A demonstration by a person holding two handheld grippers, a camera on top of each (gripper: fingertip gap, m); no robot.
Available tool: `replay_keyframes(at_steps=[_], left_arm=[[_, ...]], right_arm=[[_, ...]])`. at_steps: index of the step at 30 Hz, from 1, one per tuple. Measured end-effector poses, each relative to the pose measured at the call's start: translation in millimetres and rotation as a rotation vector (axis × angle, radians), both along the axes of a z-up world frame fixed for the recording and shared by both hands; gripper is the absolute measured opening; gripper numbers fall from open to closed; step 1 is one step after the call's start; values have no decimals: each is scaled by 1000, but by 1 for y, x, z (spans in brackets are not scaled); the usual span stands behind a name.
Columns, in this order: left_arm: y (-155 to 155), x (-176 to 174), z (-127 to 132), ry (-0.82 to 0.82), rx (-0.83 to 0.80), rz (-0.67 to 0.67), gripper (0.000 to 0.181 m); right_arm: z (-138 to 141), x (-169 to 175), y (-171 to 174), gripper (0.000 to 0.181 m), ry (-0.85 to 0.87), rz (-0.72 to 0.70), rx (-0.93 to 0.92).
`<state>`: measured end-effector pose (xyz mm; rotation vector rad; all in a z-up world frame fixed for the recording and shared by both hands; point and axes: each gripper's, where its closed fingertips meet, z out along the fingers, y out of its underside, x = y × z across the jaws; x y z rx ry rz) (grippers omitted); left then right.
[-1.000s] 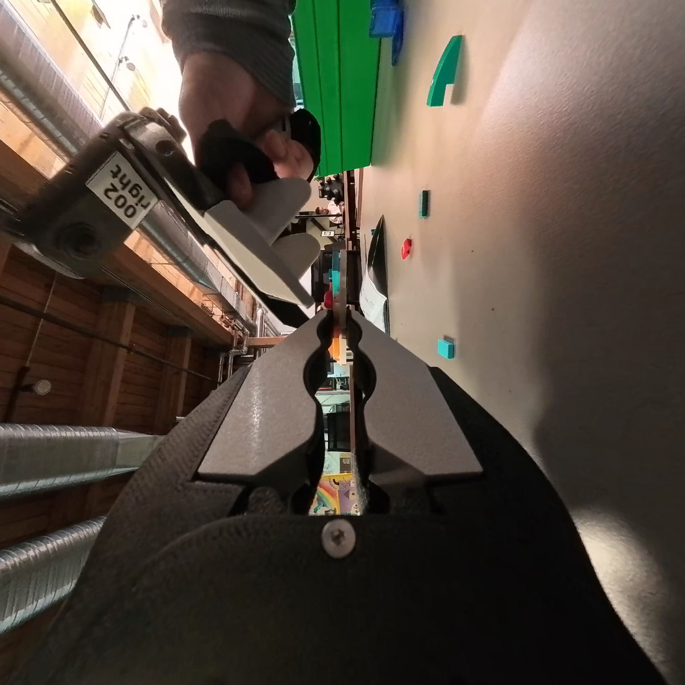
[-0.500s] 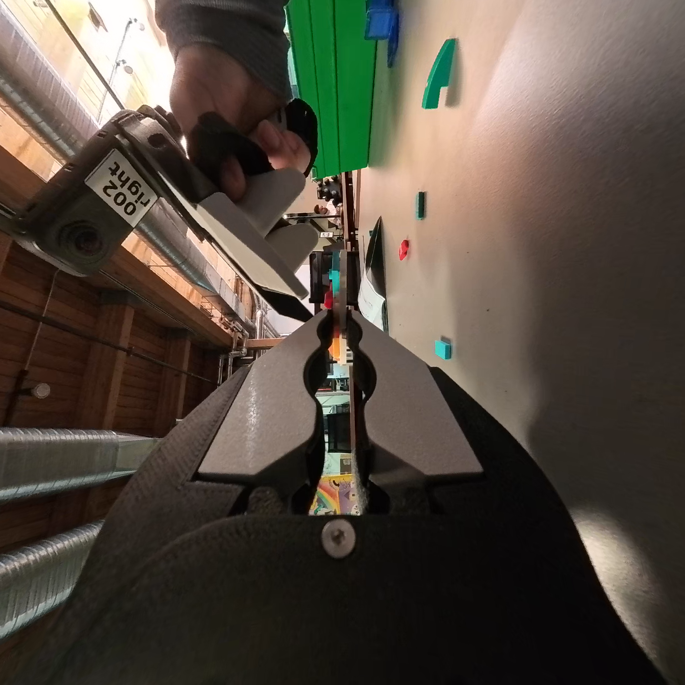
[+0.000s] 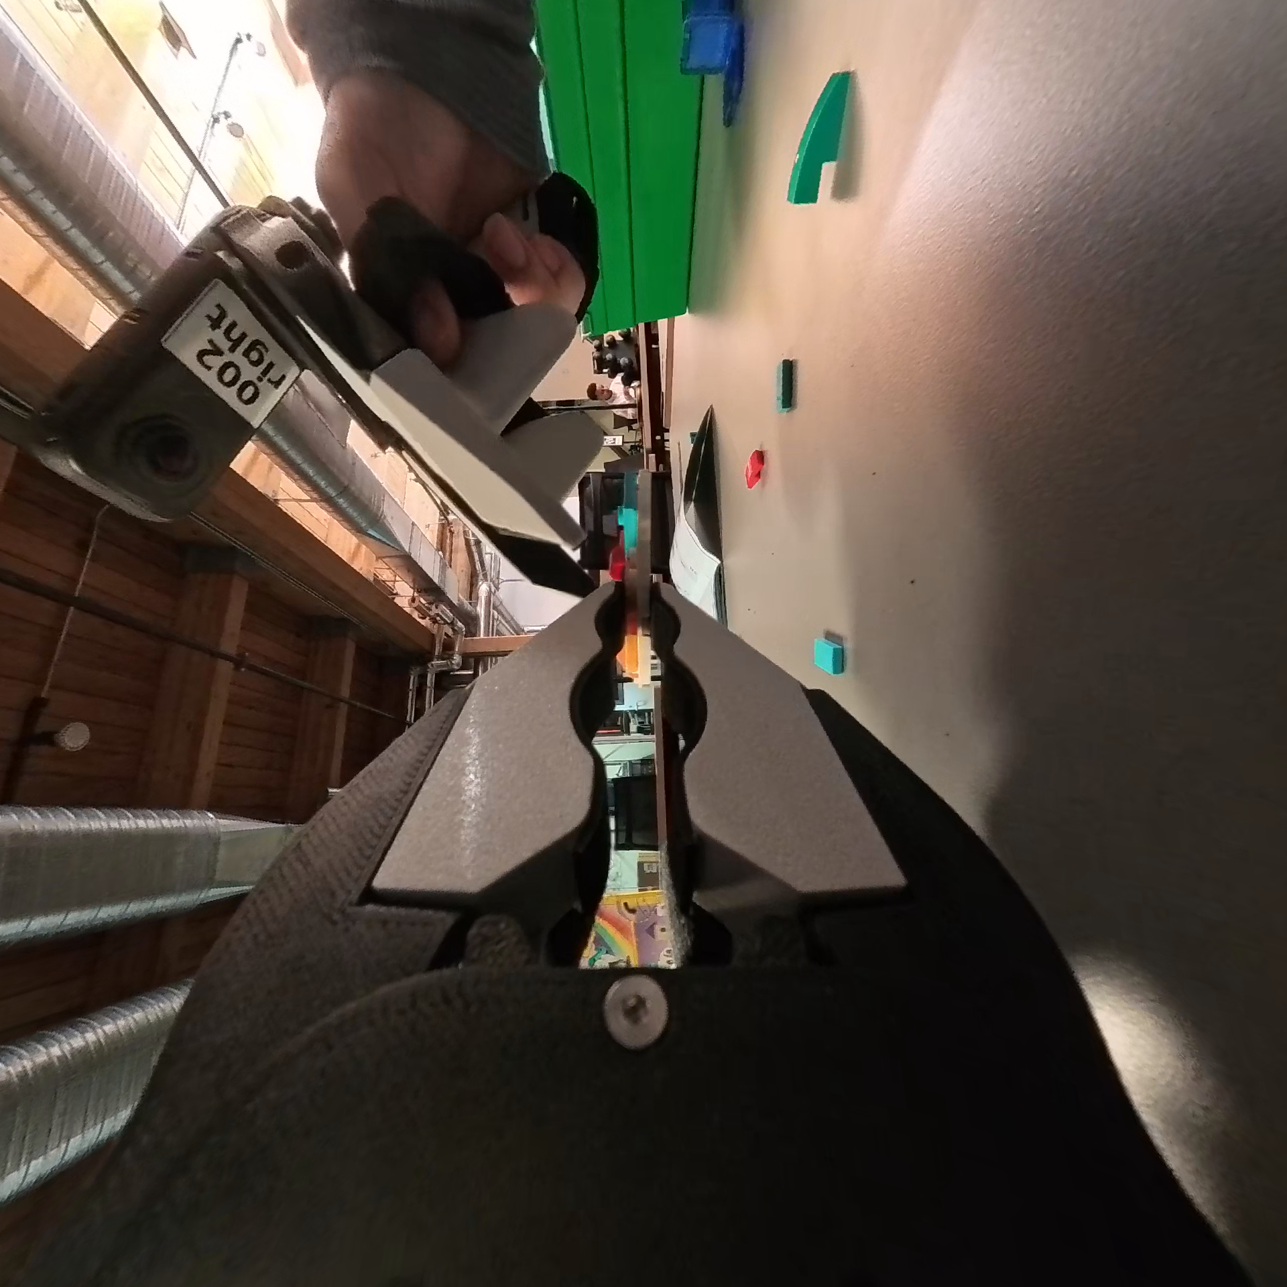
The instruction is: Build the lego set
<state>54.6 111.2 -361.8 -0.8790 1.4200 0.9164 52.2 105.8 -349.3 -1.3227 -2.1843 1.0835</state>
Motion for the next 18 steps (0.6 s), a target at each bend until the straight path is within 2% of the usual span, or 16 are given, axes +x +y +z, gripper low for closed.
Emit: replay_keyframes(at_steps=[7,11,18], left_arm=[[0,0,0,0,2,-1,4],[0,1,0,-1,1,-4,4],[-1,1,-1,1,-4,-6,4]], right_arm=[[-2,4,-1,31,-35,3,-4],[6,-1,7,27,18,-20,28],[-1,-8,9,21,22,51,251]])
